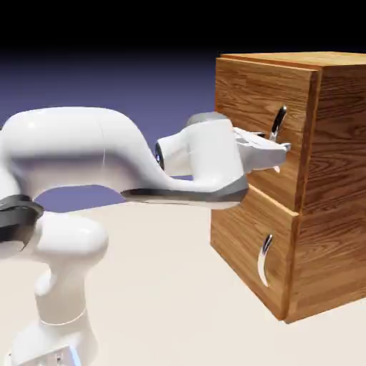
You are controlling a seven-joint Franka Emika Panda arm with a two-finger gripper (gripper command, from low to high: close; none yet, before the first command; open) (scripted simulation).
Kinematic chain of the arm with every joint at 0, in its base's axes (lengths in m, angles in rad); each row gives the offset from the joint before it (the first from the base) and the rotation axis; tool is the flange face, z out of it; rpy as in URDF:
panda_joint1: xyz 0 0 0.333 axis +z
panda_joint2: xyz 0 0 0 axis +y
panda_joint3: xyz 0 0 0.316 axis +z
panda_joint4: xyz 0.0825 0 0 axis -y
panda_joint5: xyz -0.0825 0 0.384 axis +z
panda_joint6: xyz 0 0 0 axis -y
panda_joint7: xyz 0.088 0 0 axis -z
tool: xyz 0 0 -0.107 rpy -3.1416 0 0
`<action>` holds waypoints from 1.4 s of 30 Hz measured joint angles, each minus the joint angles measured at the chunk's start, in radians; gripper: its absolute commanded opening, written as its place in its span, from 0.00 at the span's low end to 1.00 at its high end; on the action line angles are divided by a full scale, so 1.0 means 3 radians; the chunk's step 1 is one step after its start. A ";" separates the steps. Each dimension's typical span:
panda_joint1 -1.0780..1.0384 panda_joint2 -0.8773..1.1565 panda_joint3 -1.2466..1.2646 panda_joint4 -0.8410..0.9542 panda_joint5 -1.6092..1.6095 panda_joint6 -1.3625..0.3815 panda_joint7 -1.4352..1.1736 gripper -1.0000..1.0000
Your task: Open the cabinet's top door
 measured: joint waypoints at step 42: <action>-0.2015 -0.1398 0.4538 -0.1986 0.5165 -0.2455 -0.1413 0.00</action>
